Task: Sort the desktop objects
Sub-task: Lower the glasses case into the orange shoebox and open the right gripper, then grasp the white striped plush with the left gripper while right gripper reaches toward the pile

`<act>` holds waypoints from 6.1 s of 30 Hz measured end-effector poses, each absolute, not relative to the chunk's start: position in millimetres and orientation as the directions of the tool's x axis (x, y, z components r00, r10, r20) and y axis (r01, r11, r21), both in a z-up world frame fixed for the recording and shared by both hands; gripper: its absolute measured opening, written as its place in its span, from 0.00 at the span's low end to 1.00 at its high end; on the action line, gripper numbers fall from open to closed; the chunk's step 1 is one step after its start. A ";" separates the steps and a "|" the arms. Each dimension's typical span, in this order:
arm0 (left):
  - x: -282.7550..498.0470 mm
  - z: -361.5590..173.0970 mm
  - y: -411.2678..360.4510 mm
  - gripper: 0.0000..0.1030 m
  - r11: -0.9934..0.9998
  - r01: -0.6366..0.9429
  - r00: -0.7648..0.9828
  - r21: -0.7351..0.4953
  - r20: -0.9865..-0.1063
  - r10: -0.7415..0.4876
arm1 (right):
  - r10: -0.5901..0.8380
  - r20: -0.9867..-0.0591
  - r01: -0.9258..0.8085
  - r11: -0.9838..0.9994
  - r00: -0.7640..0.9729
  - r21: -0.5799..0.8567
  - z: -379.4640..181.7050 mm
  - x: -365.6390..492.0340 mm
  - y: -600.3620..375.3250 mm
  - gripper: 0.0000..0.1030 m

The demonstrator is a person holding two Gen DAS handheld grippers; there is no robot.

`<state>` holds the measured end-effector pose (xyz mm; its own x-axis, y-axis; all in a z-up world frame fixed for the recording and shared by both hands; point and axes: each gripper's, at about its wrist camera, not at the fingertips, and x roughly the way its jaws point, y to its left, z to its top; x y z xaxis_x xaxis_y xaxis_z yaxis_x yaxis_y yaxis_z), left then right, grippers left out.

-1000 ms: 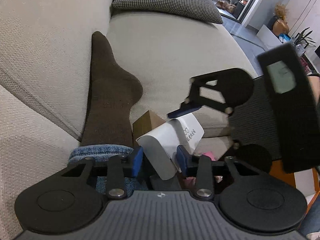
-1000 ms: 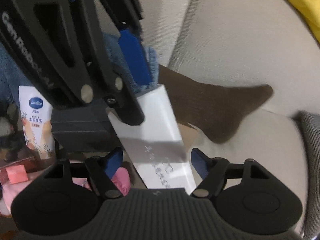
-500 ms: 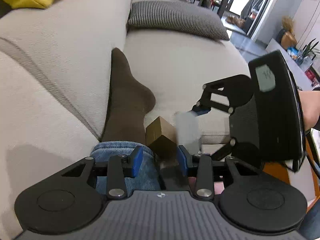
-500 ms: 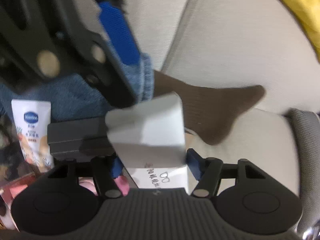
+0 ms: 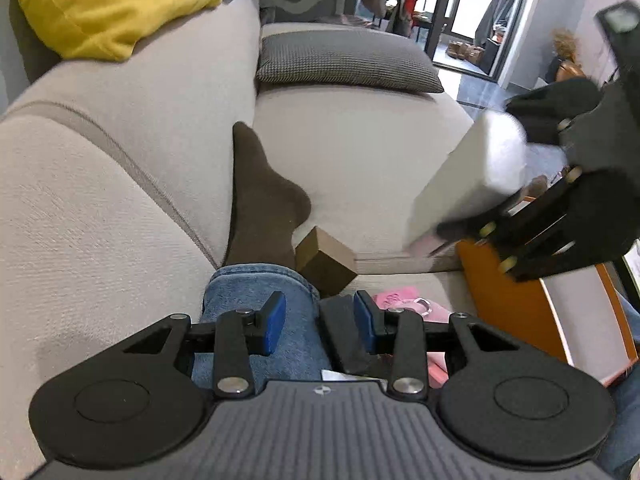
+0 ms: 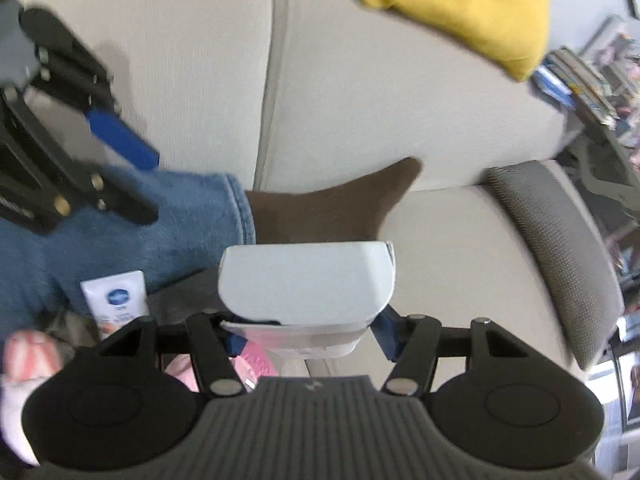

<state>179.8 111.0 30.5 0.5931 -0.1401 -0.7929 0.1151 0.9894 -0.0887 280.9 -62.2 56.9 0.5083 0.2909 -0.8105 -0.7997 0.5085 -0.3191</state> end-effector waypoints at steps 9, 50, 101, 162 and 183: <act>159.8 39.3 83.0 0.42 0.983 0.173 0.606 -0.057 -0.781 -0.152 | 0.209 -0.812 -0.688 0.665 0.546 -0.291 98.9 223.7 -131.3 0.61; 143.5 -0.4 43.2 0.42 0.977 0.212 0.526 -0.038 -0.838 -0.147 | 0.085 -0.995 -0.224 0.972 0.047 0.072 -116.4 254.2 -254.0 0.60; 149.0 -9.7 15.3 0.42 0.969 0.247 0.479 -0.007 -0.868 -0.128 | 0.426 -0.902 0.038 0.902 0.078 0.429 -143.1 215.4 -278.8 0.53; 26.5 -18.7 -6.6 0.60 0.504 0.769 0.496 0.393 -0.864 -0.082 | 0.287 -0.947 -0.718 0.689 0.142 0.101 -56.2 134.0 -100.4 0.43; 51.8 -75.7 -28.0 0.66 0.225 0.883 0.434 0.412 -0.899 -0.059 | 0.287 -0.948 -0.753 0.651 0.136 0.089 -71.2 156.8 -90.6 0.32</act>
<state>51.8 -28.0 -75.7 0.4344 -0.0591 -0.8988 0.8830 0.2252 0.4119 156.8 -90.6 -71.2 0.1364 0.2869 -0.9482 -0.7535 0.6515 0.0887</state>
